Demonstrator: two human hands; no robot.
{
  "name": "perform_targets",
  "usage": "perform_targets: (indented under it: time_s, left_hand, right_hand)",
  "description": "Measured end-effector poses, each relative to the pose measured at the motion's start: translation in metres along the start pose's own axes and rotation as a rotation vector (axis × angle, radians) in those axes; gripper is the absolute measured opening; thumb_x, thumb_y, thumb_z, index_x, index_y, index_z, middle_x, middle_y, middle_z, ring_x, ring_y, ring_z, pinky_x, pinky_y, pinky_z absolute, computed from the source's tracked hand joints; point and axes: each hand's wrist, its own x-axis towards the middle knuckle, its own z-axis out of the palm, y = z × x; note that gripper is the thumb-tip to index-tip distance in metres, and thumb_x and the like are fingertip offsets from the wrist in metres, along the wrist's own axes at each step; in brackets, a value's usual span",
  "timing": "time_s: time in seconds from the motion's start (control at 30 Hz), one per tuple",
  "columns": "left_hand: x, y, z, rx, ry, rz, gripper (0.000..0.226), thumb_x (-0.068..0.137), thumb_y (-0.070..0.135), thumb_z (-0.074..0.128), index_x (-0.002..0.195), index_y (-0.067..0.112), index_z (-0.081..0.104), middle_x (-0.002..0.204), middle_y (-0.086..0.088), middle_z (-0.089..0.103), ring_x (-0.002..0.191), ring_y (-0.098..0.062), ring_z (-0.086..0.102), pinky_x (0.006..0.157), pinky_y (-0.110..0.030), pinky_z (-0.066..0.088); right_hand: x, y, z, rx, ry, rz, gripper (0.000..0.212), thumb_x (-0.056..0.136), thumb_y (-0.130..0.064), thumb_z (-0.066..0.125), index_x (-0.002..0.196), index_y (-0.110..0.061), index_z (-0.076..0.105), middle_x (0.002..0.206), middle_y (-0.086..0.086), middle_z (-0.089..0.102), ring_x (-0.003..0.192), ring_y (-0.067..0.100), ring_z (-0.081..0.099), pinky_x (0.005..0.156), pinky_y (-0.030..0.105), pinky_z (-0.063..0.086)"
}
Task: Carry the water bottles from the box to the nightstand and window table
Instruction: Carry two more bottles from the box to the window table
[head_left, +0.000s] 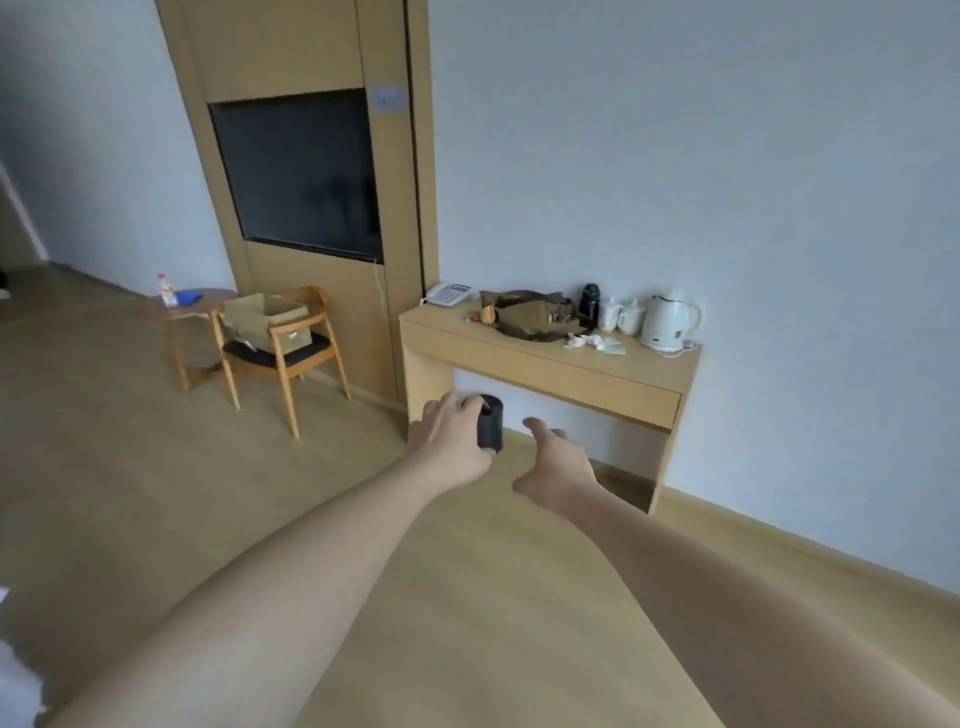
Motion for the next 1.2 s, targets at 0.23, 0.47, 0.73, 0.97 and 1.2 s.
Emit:
perform_targets:
  time_s: [0.23,0.47,0.73,0.97,1.2]
  left_hand:
    - [0.080,-0.084,-0.022,-0.001,0.040,-0.313,0.069,0.091,0.040,0.070,0.150,0.022,0.040,0.153,-0.009,0.041,0.140,-0.033,0.039,0.108,-0.051,0.043]
    - [0.133,-0.176,-0.036,0.035,0.042,-0.492,0.075,0.092,0.043,0.070,0.155,0.024,0.035,0.154,-0.009,0.041,0.142,-0.033,0.036,0.109,-0.050,0.041]
    - [0.225,-0.317,-0.047,0.069,0.064,-0.536,0.057,0.090,0.037,0.069,0.141,0.022,0.047,0.140,-0.009,0.049,0.131,-0.032,0.043,0.102,-0.048,0.045]
    - [0.335,-0.444,-0.090,0.063,0.052,-0.527,0.074,0.091,0.038,0.070,0.155,0.024,0.036,0.157,-0.010,0.038,0.143,-0.033,0.035,0.111,-0.049,0.041]
    - [0.414,-0.549,-0.093,0.061,0.010,-0.559,0.062,0.089,0.037,0.068,0.144,0.022,0.045,0.144,-0.008,0.046,0.135,-0.033,0.041,0.108,-0.050,0.043]
  right_hand:
    - [0.145,-0.069,0.024,-0.037,-0.155,-0.213,0.090,0.079,-0.010,0.067,0.157,-0.027,0.025,0.135,0.008,0.048,0.121,0.031,0.050,0.087,0.038,0.053]
    - [0.240,-0.136,0.085,-0.023,-0.254,-0.347,0.092,0.078,-0.014,0.070,0.158,-0.027,0.025,0.136,0.010,0.049,0.118,0.032,0.054,0.086,0.042,0.056]
    - [0.366,-0.240,0.168,-0.025,-0.297,-0.388,0.095,0.079,-0.012,0.071,0.158,-0.029,0.023,0.140,0.008,0.047,0.123,0.029,0.053,0.090,0.041,0.057]
    - [0.489,-0.350,0.217,-0.005,-0.289,-0.375,0.095,0.076,-0.014,0.072,0.157,-0.029,0.025,0.138,0.010,0.049,0.120,0.030,0.056,0.088,0.044,0.058]
    - [0.592,-0.412,0.274,-0.007,-0.342,-0.354,0.089,0.075,-0.014,0.070,0.152,-0.033,0.029,0.130,0.008,0.050,0.113,0.029,0.058,0.085,0.043,0.059]
